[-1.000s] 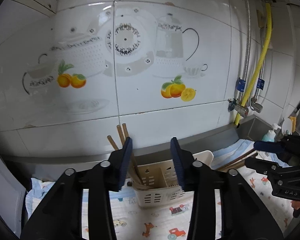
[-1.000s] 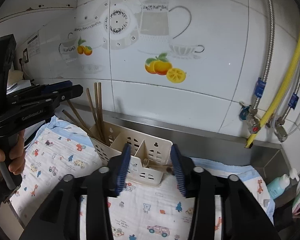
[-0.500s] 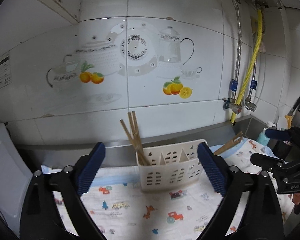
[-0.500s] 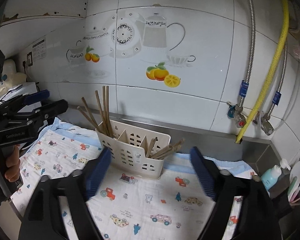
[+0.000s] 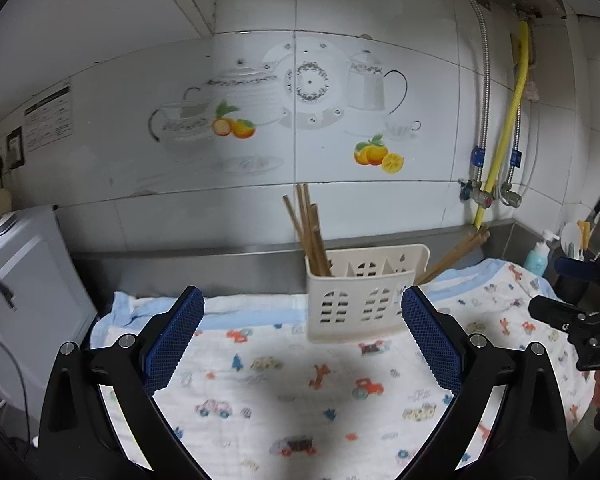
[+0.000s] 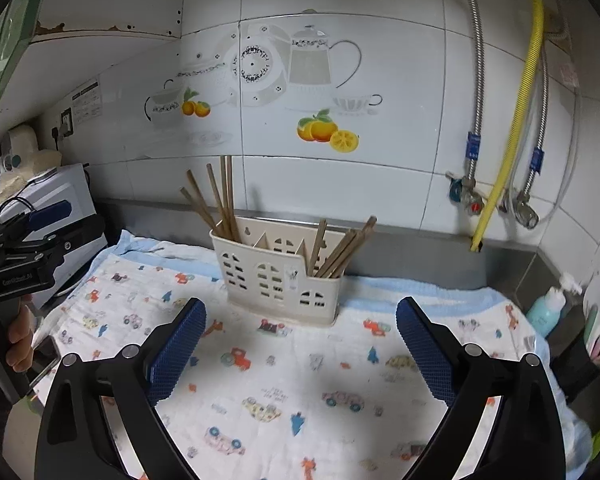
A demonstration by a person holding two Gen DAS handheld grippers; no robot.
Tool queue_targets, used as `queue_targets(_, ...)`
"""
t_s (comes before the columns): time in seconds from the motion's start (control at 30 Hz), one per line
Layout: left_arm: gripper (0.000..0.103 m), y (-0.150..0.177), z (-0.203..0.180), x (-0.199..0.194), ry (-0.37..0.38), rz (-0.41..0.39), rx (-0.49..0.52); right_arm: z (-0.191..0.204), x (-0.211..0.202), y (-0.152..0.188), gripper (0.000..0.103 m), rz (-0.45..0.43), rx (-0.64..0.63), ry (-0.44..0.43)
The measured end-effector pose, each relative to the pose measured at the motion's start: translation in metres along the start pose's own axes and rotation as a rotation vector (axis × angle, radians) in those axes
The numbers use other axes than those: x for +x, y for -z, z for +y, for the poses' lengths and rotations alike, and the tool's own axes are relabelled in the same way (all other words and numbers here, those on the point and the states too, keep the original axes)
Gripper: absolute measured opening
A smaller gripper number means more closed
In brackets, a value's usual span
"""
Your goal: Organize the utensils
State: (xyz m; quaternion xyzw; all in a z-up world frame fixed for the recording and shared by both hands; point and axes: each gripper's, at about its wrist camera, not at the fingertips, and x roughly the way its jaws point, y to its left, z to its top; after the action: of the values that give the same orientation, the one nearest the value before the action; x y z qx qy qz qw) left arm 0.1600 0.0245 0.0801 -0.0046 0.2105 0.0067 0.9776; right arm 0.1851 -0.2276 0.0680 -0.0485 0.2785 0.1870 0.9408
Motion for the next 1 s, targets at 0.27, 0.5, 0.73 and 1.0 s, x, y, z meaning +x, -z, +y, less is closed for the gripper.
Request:
queue_targets(0.27,0.098,0.024,-0.007,-0.034,-0.016,0.010,0.030,0.013,-0.026,0.029,0.094,-0.016,0.013,0.039)
queue_targets(0.5,0.098,0.048,-0.009,-0.060,-0.007,0.017,0.019,0.018,-0.048,0.053,0.095,-0.021,0.076,0.014)
queue_targets(0.73,0.098,0.067,-0.011,-0.079,-0.009,0.027,0.030,0.024,-0.070,0.069,0.095,-0.039,0.075,0.024)
queue_targets(1.0,0.098,0.084,-0.006,-0.093,-0.010,0.041,0.006,0.035,-0.091,0.087,0.096,-0.055,0.047,0.065)
